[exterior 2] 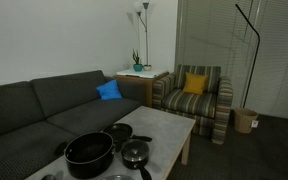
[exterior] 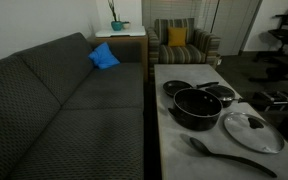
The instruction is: Use the big spoon to stir the big pot
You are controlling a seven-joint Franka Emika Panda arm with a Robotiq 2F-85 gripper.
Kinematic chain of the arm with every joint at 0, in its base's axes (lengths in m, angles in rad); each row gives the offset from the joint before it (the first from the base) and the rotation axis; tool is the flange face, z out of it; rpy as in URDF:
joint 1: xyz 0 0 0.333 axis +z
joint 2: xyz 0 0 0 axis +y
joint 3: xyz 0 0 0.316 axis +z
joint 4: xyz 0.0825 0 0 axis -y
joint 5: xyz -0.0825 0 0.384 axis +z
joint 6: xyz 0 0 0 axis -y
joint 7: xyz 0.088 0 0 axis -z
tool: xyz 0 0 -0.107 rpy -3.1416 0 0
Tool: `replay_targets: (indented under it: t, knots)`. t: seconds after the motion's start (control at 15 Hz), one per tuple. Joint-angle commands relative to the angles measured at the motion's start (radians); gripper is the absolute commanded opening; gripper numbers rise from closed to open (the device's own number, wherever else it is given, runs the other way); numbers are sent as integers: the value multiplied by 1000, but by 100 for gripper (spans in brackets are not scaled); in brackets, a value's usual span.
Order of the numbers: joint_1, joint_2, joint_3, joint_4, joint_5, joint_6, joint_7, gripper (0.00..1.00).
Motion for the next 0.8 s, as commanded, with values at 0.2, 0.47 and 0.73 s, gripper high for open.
replay_targets:
  t: [0.2, 0.47, 0.73]
  knots:
    - [-13, 59, 14, 29, -31, 42, -39, 100]
    - [-6, 126, 17, 57, -59, 69, -54, 100]
    - [-5, 239, 25, 100, -103, 117, -86, 100]
